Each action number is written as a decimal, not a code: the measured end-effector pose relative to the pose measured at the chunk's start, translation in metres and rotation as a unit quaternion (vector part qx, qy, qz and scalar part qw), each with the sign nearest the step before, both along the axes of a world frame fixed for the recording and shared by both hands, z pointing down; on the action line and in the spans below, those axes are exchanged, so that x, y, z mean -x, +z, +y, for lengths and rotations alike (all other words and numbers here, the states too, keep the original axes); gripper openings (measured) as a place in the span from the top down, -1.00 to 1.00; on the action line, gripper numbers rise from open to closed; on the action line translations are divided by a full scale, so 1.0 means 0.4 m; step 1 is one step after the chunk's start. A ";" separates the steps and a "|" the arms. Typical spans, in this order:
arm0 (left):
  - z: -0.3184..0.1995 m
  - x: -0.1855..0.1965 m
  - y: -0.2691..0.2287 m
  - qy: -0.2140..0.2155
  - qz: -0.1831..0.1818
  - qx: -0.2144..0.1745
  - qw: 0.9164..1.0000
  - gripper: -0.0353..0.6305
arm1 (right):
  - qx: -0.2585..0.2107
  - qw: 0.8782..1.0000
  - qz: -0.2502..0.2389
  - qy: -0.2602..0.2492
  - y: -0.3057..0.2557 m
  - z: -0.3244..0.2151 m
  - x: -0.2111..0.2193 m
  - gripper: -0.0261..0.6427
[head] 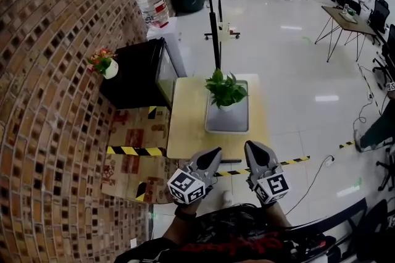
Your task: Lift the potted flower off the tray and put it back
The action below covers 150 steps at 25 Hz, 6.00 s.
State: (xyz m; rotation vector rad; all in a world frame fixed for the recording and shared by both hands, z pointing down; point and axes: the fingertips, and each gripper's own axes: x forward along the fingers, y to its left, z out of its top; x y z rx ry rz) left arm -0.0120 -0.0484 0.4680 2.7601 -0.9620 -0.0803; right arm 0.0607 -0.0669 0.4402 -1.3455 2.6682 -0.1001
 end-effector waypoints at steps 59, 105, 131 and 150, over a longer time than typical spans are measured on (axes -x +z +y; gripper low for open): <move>-0.633 0.310 -0.012 -0.023 0.050 -0.008 0.998 0.89 | 0.102 0.984 0.145 -0.011 0.427 -0.611 0.188 0.14; -0.620 0.348 0.042 -0.136 -0.085 -0.011 0.987 0.86 | 0.247 0.951 0.182 -0.049 1.006 -0.983 0.228 -0.58; -0.605 0.279 0.051 -0.028 0.022 -0.003 0.999 0.89 | 0.179 0.975 0.122 -0.041 0.809 -0.930 0.199 -0.56; -0.670 0.254 -0.006 -0.011 0.075 -0.019 0.997 0.89 | 0.098 0.992 0.072 -0.022 0.291 -0.895 0.171 -0.56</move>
